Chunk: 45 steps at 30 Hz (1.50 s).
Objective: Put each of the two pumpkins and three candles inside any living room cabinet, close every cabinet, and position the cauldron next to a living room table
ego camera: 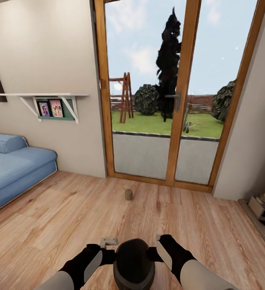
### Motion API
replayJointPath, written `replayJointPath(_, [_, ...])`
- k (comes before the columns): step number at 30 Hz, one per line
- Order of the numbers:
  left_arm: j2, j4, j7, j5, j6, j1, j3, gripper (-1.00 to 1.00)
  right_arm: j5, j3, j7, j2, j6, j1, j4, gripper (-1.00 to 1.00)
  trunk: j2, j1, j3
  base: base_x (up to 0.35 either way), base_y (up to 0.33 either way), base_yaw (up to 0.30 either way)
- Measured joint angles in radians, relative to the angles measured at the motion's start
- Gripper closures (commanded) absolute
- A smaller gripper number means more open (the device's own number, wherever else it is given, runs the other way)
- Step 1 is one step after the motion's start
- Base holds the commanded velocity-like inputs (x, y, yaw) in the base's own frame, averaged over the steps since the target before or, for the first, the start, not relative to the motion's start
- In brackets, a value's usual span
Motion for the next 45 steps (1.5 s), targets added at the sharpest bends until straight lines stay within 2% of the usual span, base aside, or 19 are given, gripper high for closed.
replayJointPath(8, [0.002,0.003,-0.026,-0.001,0.000,0.000,-0.007,-1.00,0.000,0.000,0.001,0.000,-0.002,0.000,0.000,-1.00,-0.056,0.031,-0.025,0.000,0.000,0.000])
replayJointPath(36, [0.002,-0.001,-0.030,-0.012,-0.004,0.002,-0.009,-1.00,0.000,0.000,0.003,0.000,-0.004,0.000,0.000,-1.00,-0.252,0.138,-0.113,0.000,0.000,0.000])
replayJointPath(45, [0.002,-0.006,-0.030,-0.012,-0.004,0.002,-0.012,-1.00,0.000,0.001,0.004,0.000,-0.006,0.000,0.000,-1.00,-0.252,0.138,-0.113,0.001,0.000,0.000])
